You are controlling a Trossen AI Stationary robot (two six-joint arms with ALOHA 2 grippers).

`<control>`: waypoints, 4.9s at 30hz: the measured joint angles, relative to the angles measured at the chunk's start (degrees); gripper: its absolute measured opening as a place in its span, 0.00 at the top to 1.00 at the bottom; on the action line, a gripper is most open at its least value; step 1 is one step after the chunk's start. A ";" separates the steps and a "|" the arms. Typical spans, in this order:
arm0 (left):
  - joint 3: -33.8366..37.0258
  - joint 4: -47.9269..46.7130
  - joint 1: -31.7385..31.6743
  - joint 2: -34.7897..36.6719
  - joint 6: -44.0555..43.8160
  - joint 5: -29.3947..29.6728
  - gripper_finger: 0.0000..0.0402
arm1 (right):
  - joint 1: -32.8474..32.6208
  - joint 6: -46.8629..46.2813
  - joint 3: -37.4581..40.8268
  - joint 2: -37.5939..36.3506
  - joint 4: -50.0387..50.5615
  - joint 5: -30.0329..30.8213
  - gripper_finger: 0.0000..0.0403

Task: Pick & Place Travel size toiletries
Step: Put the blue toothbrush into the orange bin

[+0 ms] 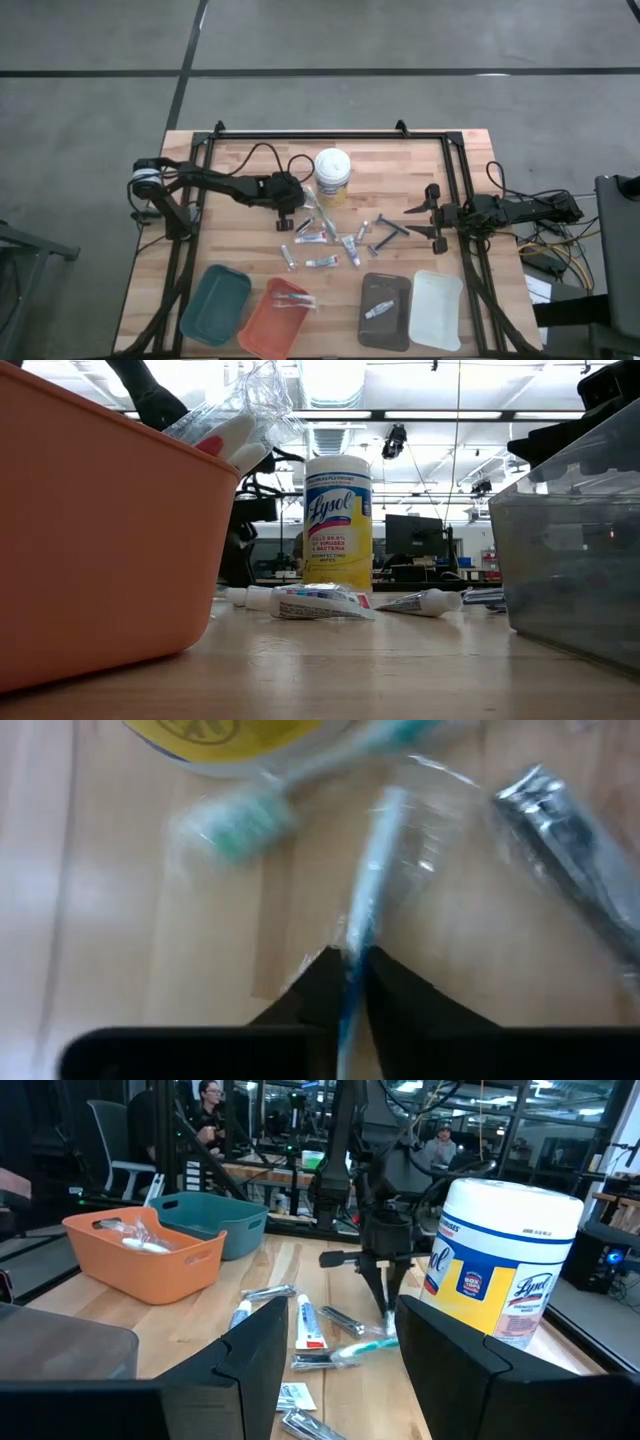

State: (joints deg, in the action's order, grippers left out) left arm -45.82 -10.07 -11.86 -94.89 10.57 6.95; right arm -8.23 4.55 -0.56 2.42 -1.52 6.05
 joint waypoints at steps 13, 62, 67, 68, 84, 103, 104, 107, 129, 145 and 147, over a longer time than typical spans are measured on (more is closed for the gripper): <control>0.26 -2.23 6.06 3.52 -2.82 0.08 0.93 | 0.01 -0.02 0.00 0.00 0.00 0.02 0.55; -0.29 12.11 34.38 22.51 -12.34 7.95 0.92 | 0.02 -0.04 0.00 0.33 0.00 0.02 0.55; -0.50 15.04 36.74 22.53 -12.55 7.95 0.92 | 0.02 -0.01 0.01 0.33 0.00 0.00 0.55; -0.44 16.29 37.33 22.53 -12.90 7.95 0.92 | 0.02 0.09 0.00 0.33 0.00 0.00 0.55; 0.13 25.88 48.89 21.62 -22.49 7.95 0.92 | 0.02 -0.03 0.00 0.33 0.00 0.00 0.55; 0.11 31.91 52.33 10.80 -29.86 10.77 0.92 | 0.00 0.04 0.02 0.31 0.00 0.00 0.55; 0.11 32.43 52.33 10.23 -30.15 10.77 0.92 | 0.00 -0.02 0.00 0.33 0.00 0.00 0.55; 0.11 32.82 52.33 8.65 -30.31 10.79 0.92 | 0.00 0.03 0.00 0.31 0.00 0.00 0.55; 0.15 36.05 52.35 0.86 -37.61 16.43 0.92 | 0.02 -0.03 0.01 0.31 0.00 0.02 0.55; 0.15 37.51 52.35 1.17 -39.02 19.70 0.86 | 0.00 -0.02 0.00 0.31 0.00 0.02 0.55; 0.15 37.51 52.35 1.19 -39.10 19.64 0.85 | 0.01 0.09 0.00 0.31 0.00 0.02 0.55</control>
State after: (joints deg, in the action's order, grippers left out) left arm -45.67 27.44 40.49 -93.69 -28.53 26.58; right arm -8.22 4.64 -0.56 2.72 -1.52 6.06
